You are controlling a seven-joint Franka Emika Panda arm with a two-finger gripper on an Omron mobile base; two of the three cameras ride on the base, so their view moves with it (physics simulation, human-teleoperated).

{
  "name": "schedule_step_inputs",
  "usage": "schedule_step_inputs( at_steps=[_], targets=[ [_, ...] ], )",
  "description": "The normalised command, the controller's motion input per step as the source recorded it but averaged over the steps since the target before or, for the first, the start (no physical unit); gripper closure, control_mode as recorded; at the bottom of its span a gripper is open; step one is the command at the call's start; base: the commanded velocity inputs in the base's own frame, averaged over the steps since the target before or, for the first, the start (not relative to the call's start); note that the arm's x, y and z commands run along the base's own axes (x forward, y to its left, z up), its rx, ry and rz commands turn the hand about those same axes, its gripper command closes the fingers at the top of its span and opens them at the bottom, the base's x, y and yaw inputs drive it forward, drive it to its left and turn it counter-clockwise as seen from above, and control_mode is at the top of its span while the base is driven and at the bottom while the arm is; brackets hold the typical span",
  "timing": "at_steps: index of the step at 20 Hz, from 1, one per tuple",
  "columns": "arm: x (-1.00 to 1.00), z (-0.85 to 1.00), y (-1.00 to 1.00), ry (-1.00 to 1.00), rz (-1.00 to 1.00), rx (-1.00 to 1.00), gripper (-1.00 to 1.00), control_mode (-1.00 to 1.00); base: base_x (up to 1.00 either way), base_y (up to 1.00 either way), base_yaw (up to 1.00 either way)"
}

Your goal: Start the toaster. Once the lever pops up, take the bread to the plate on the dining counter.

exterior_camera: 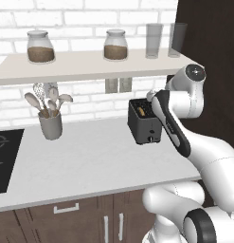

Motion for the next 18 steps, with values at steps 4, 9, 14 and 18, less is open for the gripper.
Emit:
schedule_step_inputs(
  at_steps=[4,9,14,18],
  targets=[
    [0.0,0.0,0.0,0.0,0.0,0.0,-1.0,-1.0,0.0,0.0,0.0],
    [0.0,0.0,0.0,0.0,0.0,0.0,-1.0,-1.0,0.0,0.0,0.0],
    [0.0,0.0,0.0,0.0,0.0,0.0,-1.0,-1.0,0.0,0.0,0.0],
    [0.0,0.0,0.0,0.0,0.0,0.0,-1.0,-1.0,0.0,0.0,0.0]
  ],
)
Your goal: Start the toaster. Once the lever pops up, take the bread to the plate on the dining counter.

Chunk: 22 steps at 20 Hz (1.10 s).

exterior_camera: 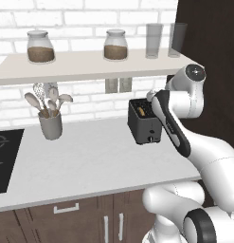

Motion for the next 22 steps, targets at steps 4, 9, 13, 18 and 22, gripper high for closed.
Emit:
schedule_step_inputs(
  at_steps=[4,9,13,18,22],
  targets=[
    [0.0,0.0,0.0,0.0,0.0,0.0,-1.0,-1.0,0.0,0.0,0.0],
    [0.0,0.0,0.0,0.0,0.0,0.0,-1.0,-1.0,0.0,0.0,0.0],
    [0.0,0.0,0.0,0.0,0.0,0.0,-1.0,-1.0,0.0,0.0,0.0],
    [0.0,0.0,0.0,0.0,0.0,0.0,-1.0,-1.0,0.0,0.0,0.0],
    [0.0,0.0,0.0,0.0,0.0,0.0,-1.0,-1.0,0.0,0.0,0.0]
  ],
)
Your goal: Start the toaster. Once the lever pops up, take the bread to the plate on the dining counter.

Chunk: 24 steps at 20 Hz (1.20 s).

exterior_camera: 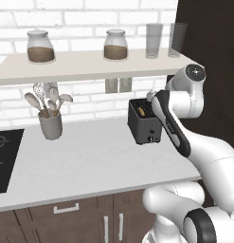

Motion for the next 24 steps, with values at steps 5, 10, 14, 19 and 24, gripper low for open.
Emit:
schedule_step_inputs(
  at_steps=[5,10,14,19,24],
  targets=[
    [0.0,0.0,0.0,0.0,0.0,0.0,-1.0,-1.0,0.0,0.0,0.0],
    [0.0,0.0,0.0,0.0,0.0,0.0,-1.0,-1.0,0.0,0.0,0.0],
    [0.0,0.0,0.0,0.0,0.0,0.0,-1.0,-1.0,0.0,0.0,0.0],
    [0.0,0.0,0.0,0.0,0.0,0.0,-1.0,-1.0,0.0,0.0,0.0],
    [0.0,0.0,0.0,0.0,0.0,0.0,-1.0,-1.0,0.0,0.0,0.0]
  ],
)
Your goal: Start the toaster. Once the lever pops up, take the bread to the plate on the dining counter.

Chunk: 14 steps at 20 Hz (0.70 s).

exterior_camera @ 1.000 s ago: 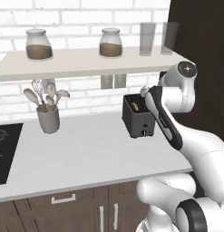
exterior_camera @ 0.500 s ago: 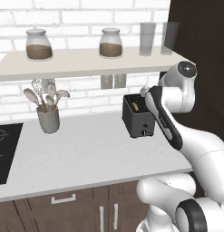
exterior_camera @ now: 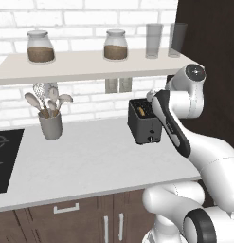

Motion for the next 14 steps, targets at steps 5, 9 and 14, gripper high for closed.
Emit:
schedule_step_inputs(
  at_steps=[5,9,14],
  targets=[
    [0.0,0.0,0.0,0.0,0.0,0.0,-1.0,-1.0,0.0,0.0,0.0],
    [0.0,0.0,0.0,0.0,0.0,0.0,-1.0,-1.0,0.0,0.0,0.0],
    [0.0,0.0,0.0,0.0,0.0,0.0,-1.0,-1.0,0.0,0.0,0.0]
  ],
)
